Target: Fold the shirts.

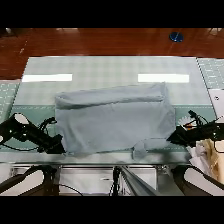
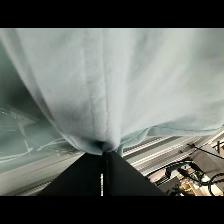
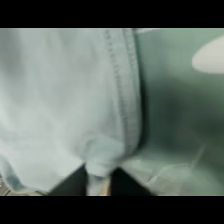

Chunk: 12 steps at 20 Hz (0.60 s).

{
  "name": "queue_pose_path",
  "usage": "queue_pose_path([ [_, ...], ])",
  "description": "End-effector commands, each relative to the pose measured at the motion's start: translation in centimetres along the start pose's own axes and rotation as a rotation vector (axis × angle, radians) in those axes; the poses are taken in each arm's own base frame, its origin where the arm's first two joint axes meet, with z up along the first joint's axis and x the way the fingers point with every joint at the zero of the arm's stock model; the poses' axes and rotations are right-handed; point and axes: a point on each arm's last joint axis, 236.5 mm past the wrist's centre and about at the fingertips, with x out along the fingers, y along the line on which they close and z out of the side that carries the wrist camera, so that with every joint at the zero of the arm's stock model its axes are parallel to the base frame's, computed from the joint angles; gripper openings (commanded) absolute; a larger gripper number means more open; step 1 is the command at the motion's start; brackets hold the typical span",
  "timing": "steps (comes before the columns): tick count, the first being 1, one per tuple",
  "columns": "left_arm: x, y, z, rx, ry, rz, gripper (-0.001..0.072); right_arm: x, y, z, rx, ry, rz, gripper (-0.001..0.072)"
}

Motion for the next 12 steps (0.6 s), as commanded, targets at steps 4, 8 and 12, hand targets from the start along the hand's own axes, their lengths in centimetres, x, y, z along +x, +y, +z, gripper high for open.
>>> queue_pose_path([
  [4, -0.8, 0.3, 2.3, 0.020, -0.094, 0.027, 0.0019, 0.3, 1.5, -0.4, -0.053, -0.001, 0.011, 0.0023],
  [8, -7.3, -2.8, 4.9, 0.115, -0.278, 0.006, 0.0018, -5.3, 5.6, 2.9, -0.177, -0.244, 0.033, 0.0022],
  [12, -14.6, -8.9, 6.4, 0.221, -0.502, -0.113, 0.0018, -10.0, 11.1, 5.6, -0.244, -0.413, 0.132, 0.0022],
])
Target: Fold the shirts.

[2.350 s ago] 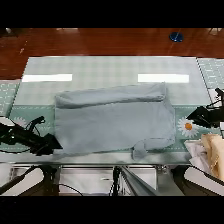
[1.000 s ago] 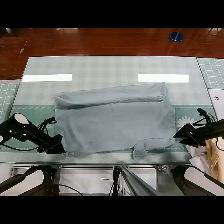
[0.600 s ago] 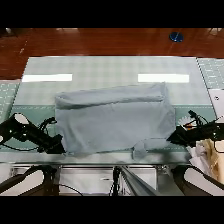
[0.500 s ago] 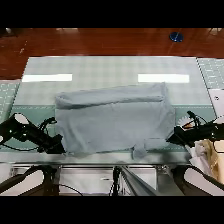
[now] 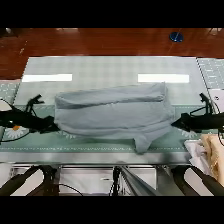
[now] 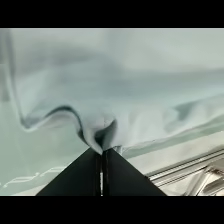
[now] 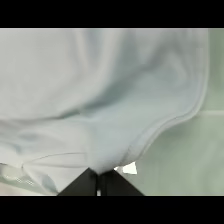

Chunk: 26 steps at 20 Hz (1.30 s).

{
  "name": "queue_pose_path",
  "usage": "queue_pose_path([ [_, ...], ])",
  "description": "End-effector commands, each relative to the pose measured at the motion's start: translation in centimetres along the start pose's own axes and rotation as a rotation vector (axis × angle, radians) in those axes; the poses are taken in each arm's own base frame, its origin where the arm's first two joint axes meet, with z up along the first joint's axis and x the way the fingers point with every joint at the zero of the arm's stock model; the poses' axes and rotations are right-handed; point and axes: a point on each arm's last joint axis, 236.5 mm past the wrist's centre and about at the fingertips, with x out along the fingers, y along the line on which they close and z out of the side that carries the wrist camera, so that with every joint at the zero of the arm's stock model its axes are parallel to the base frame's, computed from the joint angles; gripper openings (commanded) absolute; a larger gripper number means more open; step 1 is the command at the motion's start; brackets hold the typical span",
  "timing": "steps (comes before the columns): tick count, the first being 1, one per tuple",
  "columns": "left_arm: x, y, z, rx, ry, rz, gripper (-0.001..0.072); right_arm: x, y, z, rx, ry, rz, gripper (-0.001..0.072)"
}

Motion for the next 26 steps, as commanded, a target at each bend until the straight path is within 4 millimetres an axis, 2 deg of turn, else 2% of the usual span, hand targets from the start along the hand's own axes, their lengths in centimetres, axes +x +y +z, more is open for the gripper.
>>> queue_pose_path([
  [1, -4.3, -4.8, 2.8, 0.066, -0.137, -0.111, 0.0019, -2.8, 4.5, 3.8, -0.076, -0.147, 0.069, 0.0022],
  [6, -5.8, -4.8, 4.6, 0.069, -0.209, -0.103, 0.0019, -5.1, 6.7, 8.5, -0.143, -0.282, 0.065, 0.0022],
  [9, -6.0, -4.1, 6.8, 0.051, -0.269, -0.086, 0.0018, -4.8, 6.8, 11.3, -0.112, -0.297, 0.092, 0.0021],
  [13, -4.2, -2.6, 9.2, -0.004, -0.223, -0.100, 0.0019, -3.1, 6.5, 15.4, -0.053, -0.316, 0.161, 0.0021],
  [15, -3.5, -2.0, 10.6, -0.022, -0.199, -0.109, 0.0019, -1.9, 6.8, 16.8, -0.043, -0.303, 0.178, 0.0021],
  [18, -3.6, -2.0, 13.2, -0.021, -0.199, -0.126, 0.0019, 0.4, 8.0, 18.5, -0.084, -0.298, 0.158, 0.0021],
  [20, -3.5, -1.6, 14.6, -0.023, -0.197, -0.126, 0.0019, 1.4, 8.0, 20.2, -0.073, -0.336, 0.141, 0.0022],
  [22, -2.9, -0.9, 15.2, -0.036, -0.182, -0.125, 0.0018, 2.3, 7.5, 20.8, -0.059, -0.334, 0.132, 0.0022],
  [26, -0.6, 0.5, 15.1, -0.073, -0.116, -0.129, 0.0019, 5.3, 4.6, 20.1, -0.036, -0.259, 0.072, 0.0022],
])
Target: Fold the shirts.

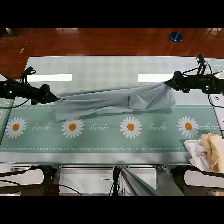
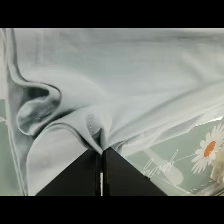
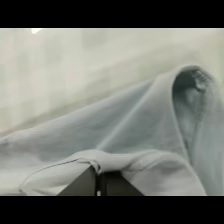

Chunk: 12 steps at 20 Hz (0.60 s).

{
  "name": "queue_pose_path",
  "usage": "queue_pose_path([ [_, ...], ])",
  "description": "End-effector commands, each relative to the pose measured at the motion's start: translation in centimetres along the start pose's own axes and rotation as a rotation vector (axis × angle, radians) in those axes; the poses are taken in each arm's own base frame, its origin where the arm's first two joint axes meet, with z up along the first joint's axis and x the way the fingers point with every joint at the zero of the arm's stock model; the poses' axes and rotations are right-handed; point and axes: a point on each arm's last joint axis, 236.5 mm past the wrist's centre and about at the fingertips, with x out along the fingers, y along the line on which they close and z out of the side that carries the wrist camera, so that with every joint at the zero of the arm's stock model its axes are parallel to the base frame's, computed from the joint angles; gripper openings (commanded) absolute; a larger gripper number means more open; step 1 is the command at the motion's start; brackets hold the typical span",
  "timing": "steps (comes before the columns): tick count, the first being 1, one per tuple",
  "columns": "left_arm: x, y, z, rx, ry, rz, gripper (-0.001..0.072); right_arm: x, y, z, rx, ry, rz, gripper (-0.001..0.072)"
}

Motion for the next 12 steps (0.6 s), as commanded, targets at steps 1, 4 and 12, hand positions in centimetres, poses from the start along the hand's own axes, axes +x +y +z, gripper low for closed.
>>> queue_pose_path([
  [1, 1.7, 1.4, 0.0, -0.033, 0.050, -0.001, 0.0019, 2.2, -2.2, -0.8, 0.013, 0.043, -0.046, 0.0022],
  [4, 2.6, 2.3, 0.4, -0.038, 0.044, 0.006, 0.0020, 3.5, -3.1, -0.8, 0.013, 0.039, -0.069, 0.0023],
  [12, -0.9, 3.0, 4.9, 0.114, -0.087, 0.075, 0.0635, 2.6, -2.8, 0.4, -0.042, -0.007, -0.077, 0.0299],
])
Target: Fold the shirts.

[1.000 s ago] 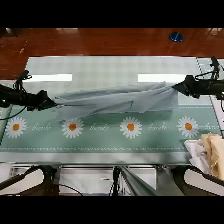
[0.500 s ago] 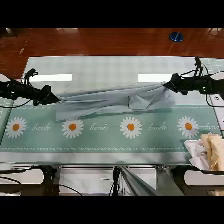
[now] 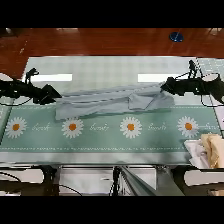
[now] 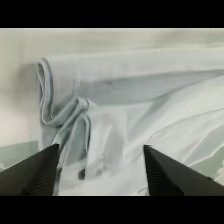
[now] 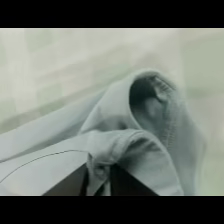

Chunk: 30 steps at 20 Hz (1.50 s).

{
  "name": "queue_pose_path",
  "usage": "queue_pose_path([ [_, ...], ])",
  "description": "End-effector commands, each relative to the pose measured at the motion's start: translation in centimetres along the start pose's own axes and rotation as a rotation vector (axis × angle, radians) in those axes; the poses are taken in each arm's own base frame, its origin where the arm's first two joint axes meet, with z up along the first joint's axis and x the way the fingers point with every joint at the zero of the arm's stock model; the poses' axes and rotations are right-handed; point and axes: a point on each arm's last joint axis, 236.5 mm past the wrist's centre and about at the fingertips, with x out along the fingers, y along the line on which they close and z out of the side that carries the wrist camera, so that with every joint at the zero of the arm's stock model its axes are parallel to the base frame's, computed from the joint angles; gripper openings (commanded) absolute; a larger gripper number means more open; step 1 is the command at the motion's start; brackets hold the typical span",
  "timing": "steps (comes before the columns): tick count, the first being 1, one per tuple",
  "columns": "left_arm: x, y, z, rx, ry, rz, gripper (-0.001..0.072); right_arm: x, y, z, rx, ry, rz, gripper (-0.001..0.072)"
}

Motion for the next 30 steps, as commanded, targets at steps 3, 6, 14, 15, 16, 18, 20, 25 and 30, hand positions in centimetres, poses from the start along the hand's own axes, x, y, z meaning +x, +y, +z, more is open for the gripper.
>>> queue_pose_path([
  [3, -8.0, 3.3, 4.8, 0.076, -0.137, 0.159, 0.0633, -5.5, -0.4, 3.4, -0.058, -0.130, -0.021, 0.0382],
  [6, -11.8, 4.1, 5.4, 0.046, -0.191, 0.200, 0.0605, -9.7, -3.0, 3.4, -0.094, -0.134, -0.121, 0.0466],
  [14, -9.3, 0.3, 3.1, 0.109, -0.062, 0.158, 0.0601, -6.8, -5.2, -3.0, -0.022, 0.162, -0.055, 0.0606],
  [15, -9.0, -0.1, 3.1, 0.119, -0.056, 0.156, 0.0601, -6.1, -5.2, -3.0, 0.005, 0.163, -0.034, 0.0606],
  [16, -8.7, -0.6, 3.0, 0.130, -0.049, 0.154, 0.0601, -5.3, -5.4, -3.2, 0.025, 0.172, -0.024, 0.0606],
  [18, -8.3, -1.2, 2.8, 0.146, -0.036, 0.151, 0.0601, -3.9, -5.5, -3.5, 0.076, 0.189, 0.013, 0.0606],
  [20, -7.9, -1.8, 2.7, 0.160, -0.027, 0.148, 0.0601, -2.3, -4.8, -3.6, 0.120, 0.195, 0.062, 0.0605],
  [25, -7.3, -2.7, 2.4, 0.181, -0.009, 0.142, 0.0601, 1.7, -3.1, -5.5, 0.113, 0.249, 0.079, 0.0487],
  [30, -7.2, -3.1, 1.7, 0.181, 0.020, 0.128, 0.0594, 0.4, 0.6, -4.4, 0.075, 0.236, 0.167, 0.0023],
])
